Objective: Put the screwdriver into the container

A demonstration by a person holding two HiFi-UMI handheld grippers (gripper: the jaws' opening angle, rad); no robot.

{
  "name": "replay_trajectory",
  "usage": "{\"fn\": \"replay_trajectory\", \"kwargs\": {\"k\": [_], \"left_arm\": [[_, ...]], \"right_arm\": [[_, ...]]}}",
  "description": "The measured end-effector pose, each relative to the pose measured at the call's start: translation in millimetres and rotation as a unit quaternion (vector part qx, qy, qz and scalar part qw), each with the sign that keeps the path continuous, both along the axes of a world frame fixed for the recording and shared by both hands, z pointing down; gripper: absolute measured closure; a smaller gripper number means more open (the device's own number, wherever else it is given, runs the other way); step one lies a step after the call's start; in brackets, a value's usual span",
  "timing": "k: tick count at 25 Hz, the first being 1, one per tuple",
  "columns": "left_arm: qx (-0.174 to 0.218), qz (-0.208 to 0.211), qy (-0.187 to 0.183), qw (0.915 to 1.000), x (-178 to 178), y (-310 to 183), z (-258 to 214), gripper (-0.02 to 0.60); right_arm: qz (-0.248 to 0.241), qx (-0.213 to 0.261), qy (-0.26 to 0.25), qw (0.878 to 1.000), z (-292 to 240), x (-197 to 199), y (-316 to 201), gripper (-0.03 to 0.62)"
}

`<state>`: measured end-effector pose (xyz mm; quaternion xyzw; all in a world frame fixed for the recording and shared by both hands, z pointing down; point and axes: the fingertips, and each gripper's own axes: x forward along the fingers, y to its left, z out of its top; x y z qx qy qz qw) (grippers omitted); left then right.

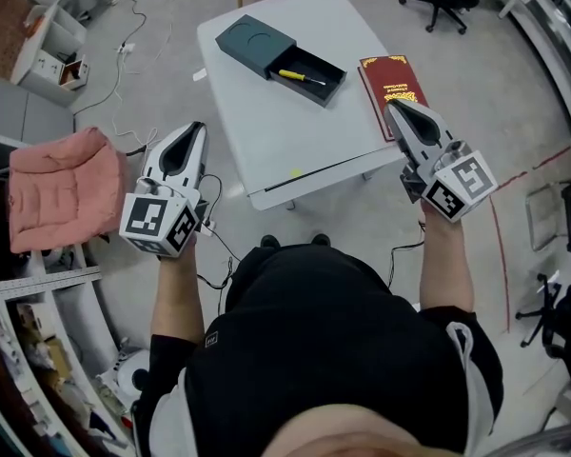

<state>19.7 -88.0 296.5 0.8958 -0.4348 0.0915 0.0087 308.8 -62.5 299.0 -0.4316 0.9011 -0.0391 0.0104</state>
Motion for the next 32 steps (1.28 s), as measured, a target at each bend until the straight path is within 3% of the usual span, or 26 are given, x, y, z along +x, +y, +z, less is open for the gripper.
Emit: {"fn": "replay_trajectory", "kwargs": {"k": [7, 11, 16, 32], "left_arm": [[0.011, 0.003, 0.002, 0.9999, -27, 1, 0, 0.549], [0.009, -0.007, 0.002, 0.9999, -50, -6, 1, 0.549], [0.015, 0.01, -0.003, 0.9998, -68, -12, 6, 0.549], [0.014, 0.022, 0.025, 0.9994, -82, -21, 10, 0.549]], "right_arm": [[0.032, 0.026, -0.008, 0.999, -16, -14, 18, 0.563], [0.035, 0.032, -0.019, 0.999, -23, -35, 19, 0.565], [0.036, 0.036, -0.018, 0.999, -29, -61, 21, 0.565], [0.057, 0.026, -0.02, 0.998, -21, -82, 21, 0.565]]}}
